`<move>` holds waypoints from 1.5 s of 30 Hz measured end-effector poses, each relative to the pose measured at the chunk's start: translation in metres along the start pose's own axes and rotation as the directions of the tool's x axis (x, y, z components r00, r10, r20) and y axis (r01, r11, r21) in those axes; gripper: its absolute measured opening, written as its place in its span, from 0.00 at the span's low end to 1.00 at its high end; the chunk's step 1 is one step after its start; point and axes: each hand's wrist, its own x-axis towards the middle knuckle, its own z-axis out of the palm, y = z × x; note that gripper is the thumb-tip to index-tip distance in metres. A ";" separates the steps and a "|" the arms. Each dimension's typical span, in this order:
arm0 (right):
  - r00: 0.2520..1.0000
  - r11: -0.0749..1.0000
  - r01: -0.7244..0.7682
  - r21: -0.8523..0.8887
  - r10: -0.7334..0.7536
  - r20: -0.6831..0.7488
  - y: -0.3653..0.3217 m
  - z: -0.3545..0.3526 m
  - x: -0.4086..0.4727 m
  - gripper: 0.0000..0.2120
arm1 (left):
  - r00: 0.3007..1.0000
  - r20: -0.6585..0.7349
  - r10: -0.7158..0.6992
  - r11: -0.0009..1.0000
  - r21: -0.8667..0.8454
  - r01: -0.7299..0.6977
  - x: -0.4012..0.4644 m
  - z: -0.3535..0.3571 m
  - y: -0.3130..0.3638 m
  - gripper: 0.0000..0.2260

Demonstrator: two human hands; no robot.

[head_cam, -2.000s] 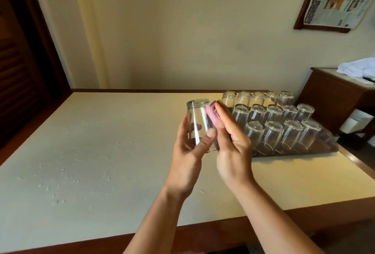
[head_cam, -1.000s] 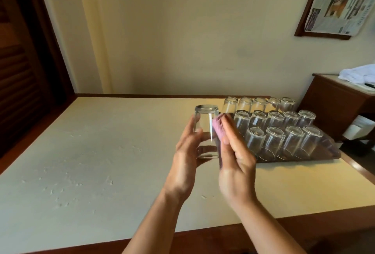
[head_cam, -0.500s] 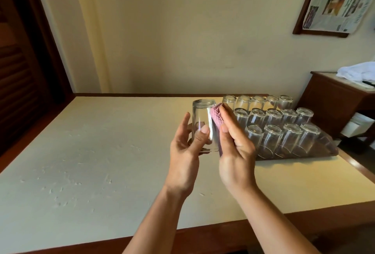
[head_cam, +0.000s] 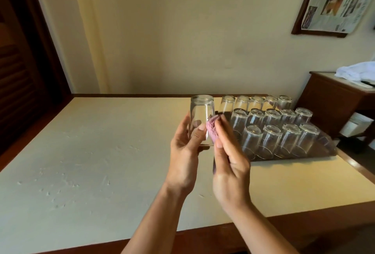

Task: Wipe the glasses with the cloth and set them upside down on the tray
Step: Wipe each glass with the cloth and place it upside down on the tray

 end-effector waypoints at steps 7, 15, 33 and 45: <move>0.997 0.996 0.020 -0.082 -0.025 -0.067 -0.001 -0.013 0.030 0.19 | 0.995 0.098 -0.034 0.998 -0.050 0.039 -0.008 0.002 -0.005 0.27; 0.999 0.999 0.031 0.037 -0.031 0.007 -0.005 -0.006 0.010 0.20 | 0.985 0.149 -0.091 0.994 -0.047 0.099 -0.002 -0.002 0.004 0.23; 0.998 0.999 0.037 0.008 -0.037 0.049 -0.003 -0.004 0.020 0.20 | 0.999 0.044 -0.017 0.999 -0.042 0.019 0.005 -0.001 0.001 0.30; 0.999 0.998 0.047 -0.050 -0.046 0.017 -0.001 -0.001 0.014 0.18 | 0.989 0.091 -0.114 0.978 -0.164 0.127 0.006 -0.004 0.002 0.28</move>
